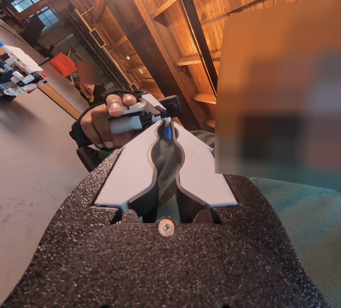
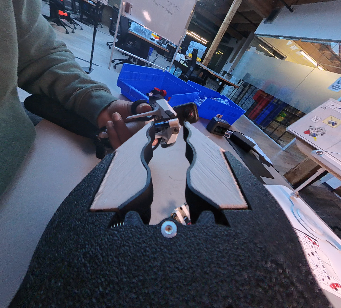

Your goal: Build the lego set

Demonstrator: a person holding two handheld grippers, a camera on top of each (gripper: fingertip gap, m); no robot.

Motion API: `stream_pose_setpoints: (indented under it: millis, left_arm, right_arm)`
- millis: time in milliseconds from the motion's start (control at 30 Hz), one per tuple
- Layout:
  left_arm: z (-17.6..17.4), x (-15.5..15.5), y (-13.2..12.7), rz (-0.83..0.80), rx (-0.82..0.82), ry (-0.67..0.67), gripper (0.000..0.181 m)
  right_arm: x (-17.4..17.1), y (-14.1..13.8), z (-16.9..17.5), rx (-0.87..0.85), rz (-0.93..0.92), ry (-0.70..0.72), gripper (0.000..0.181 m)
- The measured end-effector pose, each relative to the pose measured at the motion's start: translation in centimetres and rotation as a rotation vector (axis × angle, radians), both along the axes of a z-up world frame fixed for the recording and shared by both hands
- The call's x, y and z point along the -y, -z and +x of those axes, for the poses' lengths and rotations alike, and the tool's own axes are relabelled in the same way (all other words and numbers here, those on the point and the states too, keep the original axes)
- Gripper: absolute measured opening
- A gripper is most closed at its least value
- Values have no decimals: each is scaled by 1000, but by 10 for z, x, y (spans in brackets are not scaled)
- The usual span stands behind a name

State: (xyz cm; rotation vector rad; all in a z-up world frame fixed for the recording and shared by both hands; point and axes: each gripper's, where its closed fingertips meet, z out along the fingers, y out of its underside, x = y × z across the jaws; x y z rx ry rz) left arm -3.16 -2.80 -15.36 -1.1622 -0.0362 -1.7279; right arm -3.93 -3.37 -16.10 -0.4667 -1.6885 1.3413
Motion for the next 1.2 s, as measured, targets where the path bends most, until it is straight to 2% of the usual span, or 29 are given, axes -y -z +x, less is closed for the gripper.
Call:
stream_pose_setpoints:
  millis: [33,167,600,900,1200]
  left_arm:
    - [-1,0,-1,14,-14,-22,6]
    - [-5,2,-4,52,-48,-73,6]
    - [1,6,-5,71,-48,-29,6]
    - [5,6,1,42,-116,-31,7]
    - [0,0,8,-62,-19,-11,7]
  right_arm:
    - [-2,-1,-1,-1,-11,9,30]
    - [-2,-2,-2,0,-16,23,28]
    - [3,-1,3,11,36,10,25]
    - [3,7,5,46,65,-10,24]
    - [-1,12,2,100,42,2,23]
